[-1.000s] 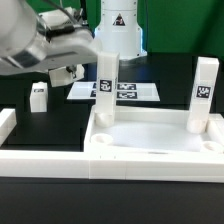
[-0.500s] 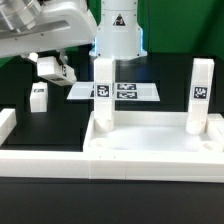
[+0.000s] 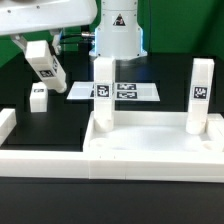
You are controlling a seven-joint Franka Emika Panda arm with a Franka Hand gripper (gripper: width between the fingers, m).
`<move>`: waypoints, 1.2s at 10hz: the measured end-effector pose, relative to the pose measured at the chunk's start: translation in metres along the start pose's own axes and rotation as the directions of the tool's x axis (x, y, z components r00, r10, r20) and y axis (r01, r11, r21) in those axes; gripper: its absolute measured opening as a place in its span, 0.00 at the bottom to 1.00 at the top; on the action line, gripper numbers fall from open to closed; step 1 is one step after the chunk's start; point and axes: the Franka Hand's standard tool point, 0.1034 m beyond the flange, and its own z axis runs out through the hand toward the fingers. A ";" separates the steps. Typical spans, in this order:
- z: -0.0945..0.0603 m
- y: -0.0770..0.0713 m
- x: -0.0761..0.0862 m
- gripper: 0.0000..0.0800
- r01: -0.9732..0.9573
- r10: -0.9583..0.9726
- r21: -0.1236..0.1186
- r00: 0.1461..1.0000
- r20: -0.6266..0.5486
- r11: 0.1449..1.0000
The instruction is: Assemble desk
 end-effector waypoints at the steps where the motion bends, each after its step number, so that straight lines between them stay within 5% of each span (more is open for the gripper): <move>1: 0.002 0.004 0.002 0.36 -0.003 0.002 -0.015 0.997 -0.076 1.000; 5: 0.004 0.012 0.003 0.36 -0.022 0.007 -0.065 0.973 -0.230 0.998; 8: -0.016 -0.016 0.042 0.36 0.037 -0.056 -0.079 0.963 -0.262 0.996; 9: -0.021 -0.027 0.052 0.36 0.067 -0.095 -0.115 0.961 -0.261 0.991; 12: -0.019 -0.028 0.051 0.36 0.071 -0.097 -0.109 0.961 -0.260 0.992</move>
Offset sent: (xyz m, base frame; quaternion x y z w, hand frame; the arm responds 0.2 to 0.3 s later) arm 0.0000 0.0000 0.0000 0.0000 0.1296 0.0000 0.9916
